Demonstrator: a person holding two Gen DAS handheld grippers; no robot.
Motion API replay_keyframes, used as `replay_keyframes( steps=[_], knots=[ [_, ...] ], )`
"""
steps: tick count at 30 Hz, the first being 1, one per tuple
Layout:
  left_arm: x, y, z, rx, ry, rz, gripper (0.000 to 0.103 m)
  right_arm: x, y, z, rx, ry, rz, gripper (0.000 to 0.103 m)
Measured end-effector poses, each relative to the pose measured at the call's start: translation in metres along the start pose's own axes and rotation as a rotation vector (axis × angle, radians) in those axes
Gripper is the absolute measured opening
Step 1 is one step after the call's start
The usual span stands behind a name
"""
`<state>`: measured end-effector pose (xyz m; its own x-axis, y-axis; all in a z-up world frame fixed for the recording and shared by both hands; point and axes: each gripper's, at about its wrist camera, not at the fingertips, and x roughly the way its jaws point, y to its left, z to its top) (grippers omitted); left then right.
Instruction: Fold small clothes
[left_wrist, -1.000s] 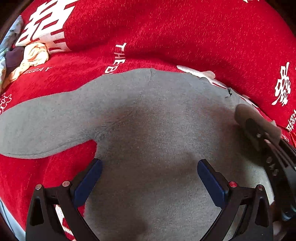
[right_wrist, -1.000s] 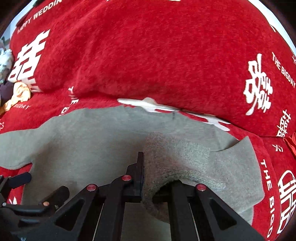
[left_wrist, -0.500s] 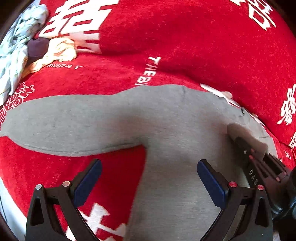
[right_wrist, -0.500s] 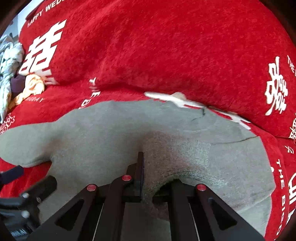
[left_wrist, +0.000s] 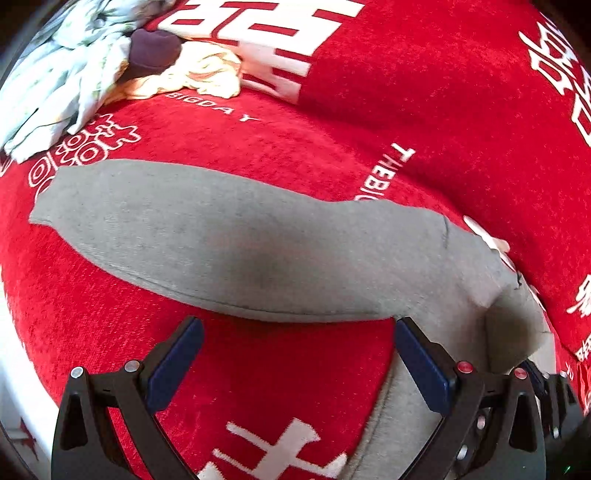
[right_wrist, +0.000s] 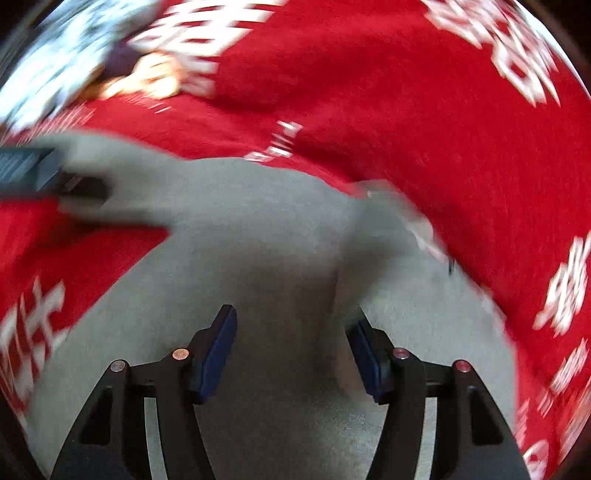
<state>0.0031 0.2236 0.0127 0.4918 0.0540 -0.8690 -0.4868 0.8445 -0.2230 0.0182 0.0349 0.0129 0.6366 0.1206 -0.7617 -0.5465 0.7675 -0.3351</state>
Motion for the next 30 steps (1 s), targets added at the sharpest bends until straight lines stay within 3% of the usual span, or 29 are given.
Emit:
replay_keyframes(
  steps=[2,4,8,14,18,22,26,28,30],
  knots=[
    [0.000,0.000,-0.001,-0.010,0.008,-0.001,0.103,-0.009,0.010,-0.002,-0.098,-0.033,-0.057,0.064],
    [-0.003,-0.006,-0.002,0.009,0.003,0.001,0.103,-0.016,0.003,-0.005,-0.088,-0.044,-0.054,0.064],
    [-0.011,-0.038,-0.005,0.090,-0.002,-0.019,0.103,-0.020,-0.067,-0.024,0.193,-0.035,-0.014,0.066],
    [-0.023,-0.132,-0.031,0.313,-0.008,-0.102,0.103,-0.002,-0.176,-0.079,0.556,0.101,-0.236,0.066],
    [-0.018,-0.189,-0.056,0.462,-0.011,-0.134,0.103,0.009,-0.208,-0.110,0.675,0.167,-0.280,0.066],
    [0.006,-0.211,-0.068,0.526,0.028,-0.082,0.103,0.020,-0.195,-0.108,0.618,0.172,-0.287,0.066],
    [0.027,-0.193,-0.067,0.500,0.057,-0.004,0.103,0.019,-0.170,-0.090,0.496,0.147,-0.289,0.066],
    [0.029,-0.175,-0.062,0.440,0.079,-0.056,0.103,0.016,-0.153,-0.083,0.432,0.131,-0.284,0.066],
    [0.026,-0.167,-0.058,0.418,0.066,-0.036,0.103,0.015,-0.142,-0.078,0.391,0.122,-0.286,0.066]
  ],
)
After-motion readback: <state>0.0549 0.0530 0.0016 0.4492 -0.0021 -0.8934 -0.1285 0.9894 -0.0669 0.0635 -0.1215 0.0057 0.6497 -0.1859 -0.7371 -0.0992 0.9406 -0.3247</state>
